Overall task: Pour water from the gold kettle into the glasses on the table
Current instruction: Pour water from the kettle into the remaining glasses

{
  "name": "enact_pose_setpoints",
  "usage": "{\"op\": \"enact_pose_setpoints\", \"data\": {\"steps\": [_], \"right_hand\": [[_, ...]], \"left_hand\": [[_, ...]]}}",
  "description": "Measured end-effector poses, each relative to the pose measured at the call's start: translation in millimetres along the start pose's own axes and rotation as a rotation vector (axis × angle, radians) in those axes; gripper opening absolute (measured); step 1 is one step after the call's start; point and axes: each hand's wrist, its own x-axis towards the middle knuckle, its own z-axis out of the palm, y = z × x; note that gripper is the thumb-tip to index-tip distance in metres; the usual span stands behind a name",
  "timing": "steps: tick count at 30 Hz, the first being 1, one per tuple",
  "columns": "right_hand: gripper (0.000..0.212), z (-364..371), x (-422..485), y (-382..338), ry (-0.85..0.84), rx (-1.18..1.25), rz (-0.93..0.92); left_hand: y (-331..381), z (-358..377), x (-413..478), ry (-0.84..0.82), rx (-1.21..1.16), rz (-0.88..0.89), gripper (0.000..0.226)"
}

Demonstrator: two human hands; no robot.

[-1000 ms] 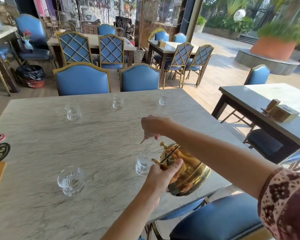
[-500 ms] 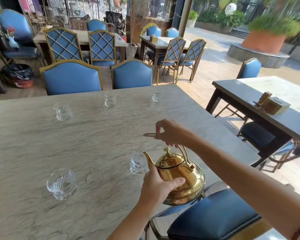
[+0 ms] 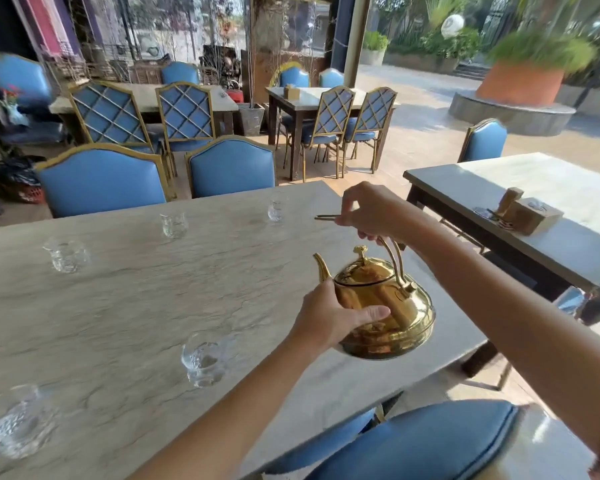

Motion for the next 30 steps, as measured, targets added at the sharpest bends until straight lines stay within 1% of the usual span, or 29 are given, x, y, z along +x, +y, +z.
{"op": "enact_pose_setpoints", "data": {"steps": [2,4,6,8,10,14,17,19,20,22,23,24,25,28,29,30], "right_hand": [[0.028,-9,14,23,-0.037,-0.054,0.011],[0.032,-12,30,47,-0.105,-0.148,0.032],[0.032,-9,49,70,-0.13,-0.199,0.028],[0.031,-2,66,87,-0.155,-0.277,0.047],[0.037,6,80,100,-0.147,-0.345,0.05],[0.035,12,94,105,-0.188,-0.381,0.005],[0.037,13,99,100,-0.223,-0.424,-0.014],[0.036,13,104,98,-0.261,-0.439,-0.019],[0.033,12,104,96,-0.281,-0.456,-0.032],[0.02,11,106,93,-0.31,-0.475,-0.082],[0.02,11,107,93,-0.325,-0.463,-0.099],[0.026,11,107,92,-0.349,-0.473,-0.116],[0.029,10,107,91,-0.38,-0.499,-0.126],[0.019,13,107,87,-0.412,-0.605,-0.142],[0.019,14,107,86,-0.411,-0.622,-0.145],[0.023,15,106,85,-0.412,-0.636,-0.15]], "left_hand": [[9,25,20,0.0,-0.041,-0.034,0.088],[15,52,38,0.01,-0.092,-0.081,0.098],[16,76,54,0.026,-0.164,-0.119,0.106],[15,100,67,0.056,-0.255,-0.147,0.109],[12,120,76,0.102,-0.368,-0.168,0.107],[12,147,88,0.211,-0.525,-0.186,0.11],[14,156,94,0.259,-0.609,-0.193,0.101],[18,156,96,0.265,-0.648,-0.206,0.09],[19,155,95,0.254,-0.66,-0.211,0.08],[19,155,97,0.231,-0.666,-0.214,0.057],[20,156,98,0.23,-0.669,-0.211,0.044],[21,157,98,0.23,-0.673,-0.208,0.032],[22,158,99,0.228,-0.68,-0.203,0.024],[25,162,101,0.227,-0.718,-0.198,0.026],[27,163,102,0.23,-0.733,-0.193,0.027],[26,164,103,0.23,-0.746,-0.187,0.028]]}}
